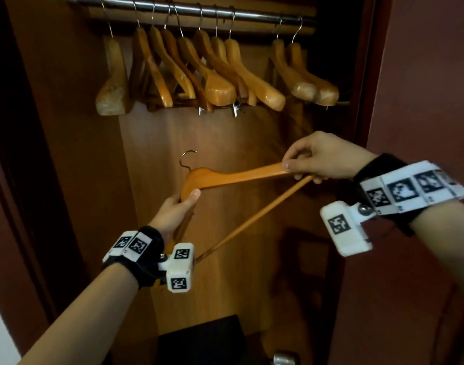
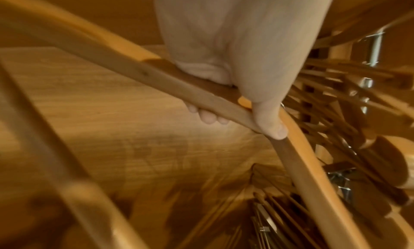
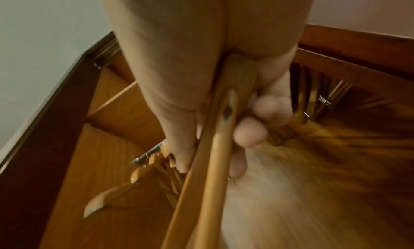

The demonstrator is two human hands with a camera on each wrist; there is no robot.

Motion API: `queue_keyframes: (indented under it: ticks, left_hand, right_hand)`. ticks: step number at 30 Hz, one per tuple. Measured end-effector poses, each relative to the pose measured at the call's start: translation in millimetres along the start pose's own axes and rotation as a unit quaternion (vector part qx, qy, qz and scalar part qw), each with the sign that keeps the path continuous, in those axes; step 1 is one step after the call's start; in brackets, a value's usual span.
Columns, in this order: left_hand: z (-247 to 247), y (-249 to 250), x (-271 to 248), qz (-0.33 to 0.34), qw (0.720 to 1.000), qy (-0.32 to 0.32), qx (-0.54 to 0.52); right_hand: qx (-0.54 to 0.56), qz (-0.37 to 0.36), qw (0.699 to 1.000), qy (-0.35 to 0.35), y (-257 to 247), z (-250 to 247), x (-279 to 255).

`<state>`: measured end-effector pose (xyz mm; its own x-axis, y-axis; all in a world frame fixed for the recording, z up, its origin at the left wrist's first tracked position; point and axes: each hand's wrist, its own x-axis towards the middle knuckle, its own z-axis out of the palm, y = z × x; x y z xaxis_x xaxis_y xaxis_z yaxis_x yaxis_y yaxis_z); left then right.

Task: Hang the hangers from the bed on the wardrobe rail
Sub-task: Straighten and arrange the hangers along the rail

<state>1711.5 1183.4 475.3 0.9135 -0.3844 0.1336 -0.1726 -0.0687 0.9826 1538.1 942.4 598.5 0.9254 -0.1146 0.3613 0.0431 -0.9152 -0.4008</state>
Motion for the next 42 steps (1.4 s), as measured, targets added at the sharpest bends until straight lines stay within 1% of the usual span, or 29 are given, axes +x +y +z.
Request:
queue_keyframes:
  ticks: [4, 7, 8, 9, 11, 12, 14, 17, 19, 22, 23, 25, 27, 29, 33, 35, 37, 39, 42]
  left_hand:
    - [-6.0, -3.5, -9.8, -0.002, 1.000, 0.003, -0.024]
    - [-8.9, -0.6, -16.4, -0.011, 0.999, 0.003, -0.042]
    - [-8.0, 1.9, -18.2, -0.013, 0.999, 0.006, -0.053]
    - [-5.7, 4.5, -20.4, -0.013, 0.998, 0.010, -0.064]
    - [2.4, 10.3, -25.7, -0.007, 0.996, 0.017, -0.093]
    - [7.6, 12.9, -29.3, -0.003, 0.994, 0.020, -0.110]
    - [19.2, 19.0, -38.7, 0.003, 0.990, 0.015, -0.140]
    - [35.9, 26.9, -53.3, 0.000, 0.987, -0.011, -0.161]
    - [43.4, 28.9, -60.7, -0.010, 0.985, -0.025, -0.170]
    - [49.6, 30.2, -68.8, -0.044, 0.982, -0.018, -0.184]
    - [51.2, 30.8, -70.8, -0.056, 0.980, -0.012, -0.189]
    - [54.3, 30.7, -72.1, -0.067, 0.979, -0.002, -0.190]
    - [59.0, 30.8, -72.3, -0.063, 0.981, 0.001, -0.186]
    - [62.7, 31.5, -72.1, -0.053, 0.982, -0.016, -0.181]
    - [66.0, 44.2, -70.7, -0.031, 0.984, -0.098, -0.142]
    - [68.1, 52.4, -68.1, -0.024, 0.987, -0.114, -0.111]
    - [69.0, 59.2, -64.0, -0.022, 0.989, -0.120, -0.086]
    - [68.6, 66.1, -59.6, -0.014, 0.991, -0.117, -0.060]
    - [68.7, 80.7, -45.5, 0.021, 0.996, -0.087, -0.010]
  right_hand:
    - [-0.104, 0.002, 0.994, 0.014, 3.7, 12.0, 13.2]
    - [-0.220, 0.003, 0.976, -0.001, -0.2, 25.0, 20.0]
    - [-0.232, 0.000, 0.973, 0.006, -3.3, 30.3, 20.0]
    - [-0.223, -0.009, 0.975, 0.018, -6.8, 36.1, 18.0]
    - [-0.161, -0.033, 0.986, 0.032, -14.3, 48.6, 10.6]
    - [-0.127, -0.043, 0.991, 0.024, -18.5, 56.4, 6.2]
    - [-0.072, -0.059, 0.996, -0.016, -27.6, 74.6, -4.1]
    - [0.001, -0.083, 0.993, -0.079, -41.4, 106.6, -20.0]
    - [0.039, -0.071, 0.993, -0.092, -46.7, 127.0, -28.6]
    - [0.107, -0.033, 0.988, -0.108, -48.5, 151.6, -41.6]
    - [0.152, -0.024, 0.981, -0.119, -47.4, 158.4, -45.2]
    - [0.259, -0.009, 0.957, -0.131, -47.0, 166.5, -50.9]
    - [0.308, 0.016, 0.944, -0.113, -45.2, 170.0, -53.1]
    - [0.332, 0.036, 0.938, -0.091, -44.8, 168.6, -55.0]
    - [0.406, 0.065, 0.910, -0.052, -45.7, 159.1, -58.7]
    - [0.407, 0.068, 0.911, -0.020, -43.4, 153.6, -61.2]
    - [0.414, 0.070, 0.908, 0.000, -38.8, 144.5, -63.7]
    - [0.451, 0.080, 0.889, 0.010, -29.8, 133.1, -64.8]
    - [0.496, 0.096, 0.863, 0.017, -18.1, 110.1, -67.6]
